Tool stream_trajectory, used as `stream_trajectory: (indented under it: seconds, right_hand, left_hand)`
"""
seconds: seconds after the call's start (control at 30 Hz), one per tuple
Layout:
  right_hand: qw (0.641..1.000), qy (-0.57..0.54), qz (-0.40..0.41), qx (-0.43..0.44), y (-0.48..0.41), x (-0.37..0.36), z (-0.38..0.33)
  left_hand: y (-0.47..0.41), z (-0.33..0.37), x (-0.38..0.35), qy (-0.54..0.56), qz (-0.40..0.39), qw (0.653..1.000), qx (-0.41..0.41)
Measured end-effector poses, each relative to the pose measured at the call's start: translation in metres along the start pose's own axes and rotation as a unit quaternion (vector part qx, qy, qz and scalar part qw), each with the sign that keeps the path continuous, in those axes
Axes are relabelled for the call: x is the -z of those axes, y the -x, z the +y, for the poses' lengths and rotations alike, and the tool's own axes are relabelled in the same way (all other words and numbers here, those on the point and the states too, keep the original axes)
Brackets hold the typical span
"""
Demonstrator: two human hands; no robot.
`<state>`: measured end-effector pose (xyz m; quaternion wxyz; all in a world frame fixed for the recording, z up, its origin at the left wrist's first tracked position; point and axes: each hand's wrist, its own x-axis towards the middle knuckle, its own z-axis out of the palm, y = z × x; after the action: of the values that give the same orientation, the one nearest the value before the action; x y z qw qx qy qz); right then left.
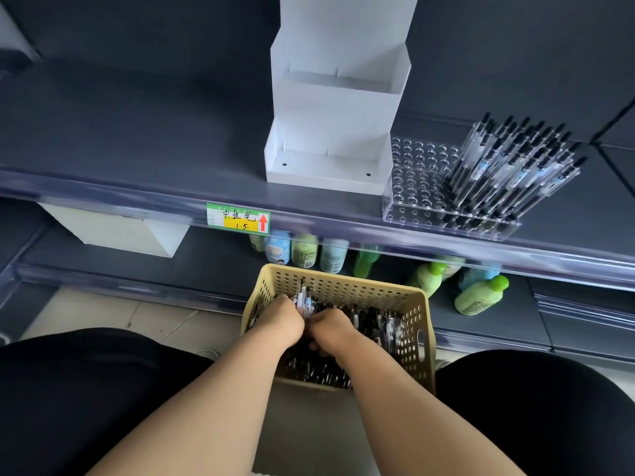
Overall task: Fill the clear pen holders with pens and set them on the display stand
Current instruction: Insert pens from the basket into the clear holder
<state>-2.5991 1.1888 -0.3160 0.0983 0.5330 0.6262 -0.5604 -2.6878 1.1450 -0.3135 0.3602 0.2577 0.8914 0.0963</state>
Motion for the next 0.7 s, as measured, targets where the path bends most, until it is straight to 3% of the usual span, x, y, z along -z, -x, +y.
stream_trajectory:
  seconds: [0.43,0.57,0.7]
  right_hand:
    - [0.984,0.055,0.114,0.122,0.043,0.032,-0.001]
    - [0.96,0.1,0.192,0.177,0.063,0.052,-0.013]
    - [0.917,0.075,0.296,0.258,0.096,0.092,-0.04]
  left_hand:
    - [0.051,0.006,0.016,0.126,0.064,0.979,-0.144]
    - [0.075,0.03,0.033,0.159,0.094,0.96,-0.211]
    - [0.097,0.063,0.061,0.172,0.149,0.933,-0.28]
